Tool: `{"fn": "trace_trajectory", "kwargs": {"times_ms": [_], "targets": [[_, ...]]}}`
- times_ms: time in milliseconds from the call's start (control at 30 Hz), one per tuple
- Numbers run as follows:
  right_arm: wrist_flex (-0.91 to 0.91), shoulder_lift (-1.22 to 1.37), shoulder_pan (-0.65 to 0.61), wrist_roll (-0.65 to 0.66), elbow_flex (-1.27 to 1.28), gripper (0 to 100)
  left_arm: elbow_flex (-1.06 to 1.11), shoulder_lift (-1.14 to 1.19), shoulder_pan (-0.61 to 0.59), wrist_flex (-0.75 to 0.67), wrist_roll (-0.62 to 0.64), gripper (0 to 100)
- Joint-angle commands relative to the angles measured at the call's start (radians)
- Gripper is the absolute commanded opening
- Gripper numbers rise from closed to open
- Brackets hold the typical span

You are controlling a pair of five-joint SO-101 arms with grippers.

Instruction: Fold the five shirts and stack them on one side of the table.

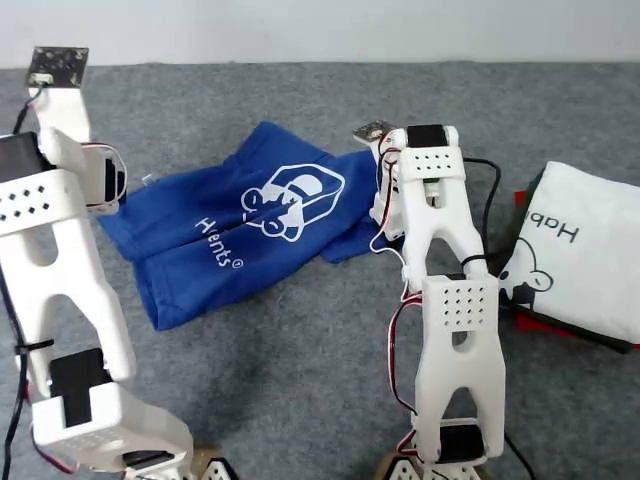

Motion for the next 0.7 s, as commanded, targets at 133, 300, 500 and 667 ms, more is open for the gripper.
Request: {"fn": "trace_trajectory", "kwargs": {"times_ms": [133, 300, 500, 667], "targets": [[0.008, -0.007, -0.027, -0.012, -0.137, 25.6, -0.005, -0.055, -0.006, -0.017, -0.002, 11], [-0.010, -0.004, -0.047, -0.048, -0.146, 25.6, -0.005, -0.054, -0.005, -0.017, -0.002, 11], [-0.024, 0.045, -0.047, -0.054, -0.149, 25.5, -0.005, -0.054, -0.006, -0.017, -0.002, 11], [-0.045, 0.099, -0.042, -0.054, -0.149, 23.5, -0.005, -0.054, -0.006, -0.017, -0.002, 11]]}}
